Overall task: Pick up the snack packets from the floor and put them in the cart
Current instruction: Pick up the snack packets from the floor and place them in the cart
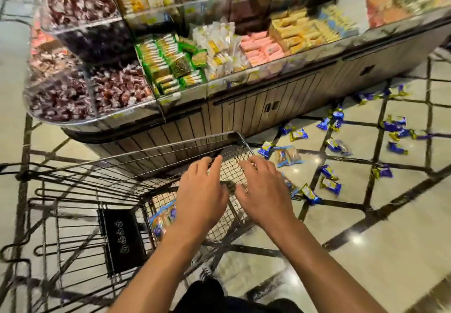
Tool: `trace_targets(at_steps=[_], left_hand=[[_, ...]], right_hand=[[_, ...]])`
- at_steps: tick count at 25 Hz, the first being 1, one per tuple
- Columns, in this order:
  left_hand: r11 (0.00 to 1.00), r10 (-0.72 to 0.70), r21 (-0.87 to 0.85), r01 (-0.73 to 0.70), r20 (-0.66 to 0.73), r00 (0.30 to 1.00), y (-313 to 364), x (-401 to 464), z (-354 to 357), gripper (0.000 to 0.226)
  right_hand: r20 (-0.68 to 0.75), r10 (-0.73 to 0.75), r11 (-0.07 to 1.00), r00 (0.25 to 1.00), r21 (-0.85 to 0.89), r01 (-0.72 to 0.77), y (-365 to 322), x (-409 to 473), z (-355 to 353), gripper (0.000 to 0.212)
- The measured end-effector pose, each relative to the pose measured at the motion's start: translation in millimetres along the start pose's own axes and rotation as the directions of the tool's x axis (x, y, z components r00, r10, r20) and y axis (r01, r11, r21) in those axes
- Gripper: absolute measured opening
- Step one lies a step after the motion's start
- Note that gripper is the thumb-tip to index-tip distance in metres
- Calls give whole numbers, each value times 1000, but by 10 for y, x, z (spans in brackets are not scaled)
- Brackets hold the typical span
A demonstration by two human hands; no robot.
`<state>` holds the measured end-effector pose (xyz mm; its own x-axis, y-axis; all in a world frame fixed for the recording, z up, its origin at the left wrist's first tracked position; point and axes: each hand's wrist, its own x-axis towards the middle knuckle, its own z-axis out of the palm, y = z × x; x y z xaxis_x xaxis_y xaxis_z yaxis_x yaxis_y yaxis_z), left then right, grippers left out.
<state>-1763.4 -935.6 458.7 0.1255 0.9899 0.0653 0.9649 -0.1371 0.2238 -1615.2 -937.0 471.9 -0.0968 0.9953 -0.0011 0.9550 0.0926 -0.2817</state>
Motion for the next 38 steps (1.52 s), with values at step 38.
trace_targets(at_steps=[38], left_hand=[[667,744,-196,-719,233,626,6878,2244,1777,61]], right_hand=[[-138,800,600,584,164,-783,6428,-583,-1793,53]])
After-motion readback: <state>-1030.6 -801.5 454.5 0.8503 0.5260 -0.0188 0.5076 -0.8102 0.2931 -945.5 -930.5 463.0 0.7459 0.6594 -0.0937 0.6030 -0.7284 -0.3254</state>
